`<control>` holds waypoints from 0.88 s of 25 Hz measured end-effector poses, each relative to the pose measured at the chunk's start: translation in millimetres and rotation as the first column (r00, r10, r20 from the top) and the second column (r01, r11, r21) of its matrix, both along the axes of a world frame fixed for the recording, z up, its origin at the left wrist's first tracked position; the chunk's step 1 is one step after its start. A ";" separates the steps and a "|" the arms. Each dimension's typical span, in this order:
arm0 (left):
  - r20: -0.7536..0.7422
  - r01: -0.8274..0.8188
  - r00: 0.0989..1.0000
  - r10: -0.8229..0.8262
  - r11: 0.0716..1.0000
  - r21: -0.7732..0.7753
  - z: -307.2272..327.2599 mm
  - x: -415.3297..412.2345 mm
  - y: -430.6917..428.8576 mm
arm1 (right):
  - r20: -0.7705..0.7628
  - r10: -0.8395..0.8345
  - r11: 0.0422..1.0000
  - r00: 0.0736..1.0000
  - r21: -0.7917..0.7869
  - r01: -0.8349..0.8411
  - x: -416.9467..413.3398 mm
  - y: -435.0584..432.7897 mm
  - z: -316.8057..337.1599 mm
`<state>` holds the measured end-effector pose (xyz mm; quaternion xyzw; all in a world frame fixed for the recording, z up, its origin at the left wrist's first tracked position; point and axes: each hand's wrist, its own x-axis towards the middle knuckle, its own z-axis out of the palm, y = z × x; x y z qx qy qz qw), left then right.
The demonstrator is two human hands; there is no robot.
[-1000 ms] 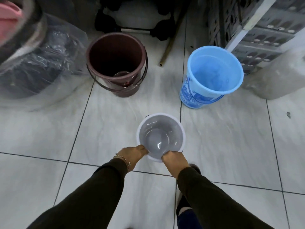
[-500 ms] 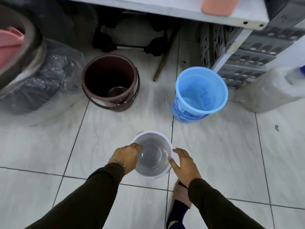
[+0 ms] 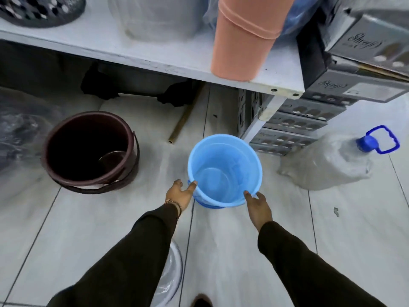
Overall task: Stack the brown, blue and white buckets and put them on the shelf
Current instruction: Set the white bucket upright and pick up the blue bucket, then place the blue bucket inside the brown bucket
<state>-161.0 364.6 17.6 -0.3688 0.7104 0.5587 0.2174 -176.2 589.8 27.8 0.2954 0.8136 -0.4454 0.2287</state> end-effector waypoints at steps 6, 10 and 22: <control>0.117 -0.025 0.993 0.023 1.000 0.011 -38.0 -31.1 27.3 | -0.001 0.155 0.966 0.988 0.209 -0.152 -21.3 15.3 -42.6; 0.172 -0.248 0.958 0.229 0.964 0.093 -26.5 -13.5 18.0 | -0.069 0.237 0.957 0.969 0.189 -0.221 -12.2 5.9 -25.2; -0.129 -0.554 0.782 0.610 0.775 0.304 166.2 100.0 -117.3 | -0.574 0.323 0.935 0.753 0.068 -0.349 39.0 -140.9 150.3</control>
